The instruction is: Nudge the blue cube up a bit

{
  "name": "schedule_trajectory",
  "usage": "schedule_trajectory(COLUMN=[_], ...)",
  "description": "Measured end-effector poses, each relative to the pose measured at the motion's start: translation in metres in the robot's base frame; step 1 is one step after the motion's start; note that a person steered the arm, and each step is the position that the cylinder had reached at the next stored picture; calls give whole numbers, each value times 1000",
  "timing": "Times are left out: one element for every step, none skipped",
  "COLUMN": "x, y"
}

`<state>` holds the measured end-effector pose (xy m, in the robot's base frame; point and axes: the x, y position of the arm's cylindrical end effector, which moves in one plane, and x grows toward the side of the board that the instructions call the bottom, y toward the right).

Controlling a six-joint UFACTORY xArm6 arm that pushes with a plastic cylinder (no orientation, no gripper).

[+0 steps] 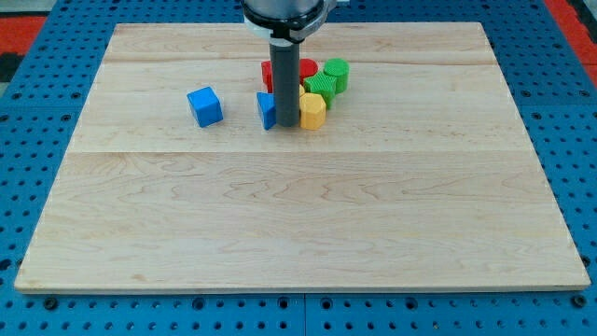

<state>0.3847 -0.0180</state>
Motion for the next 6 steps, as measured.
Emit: schedule_trajectory(x=[-2, 11, 32, 24, 12, 13], y=[0, 0, -5, -38, -83, -128])
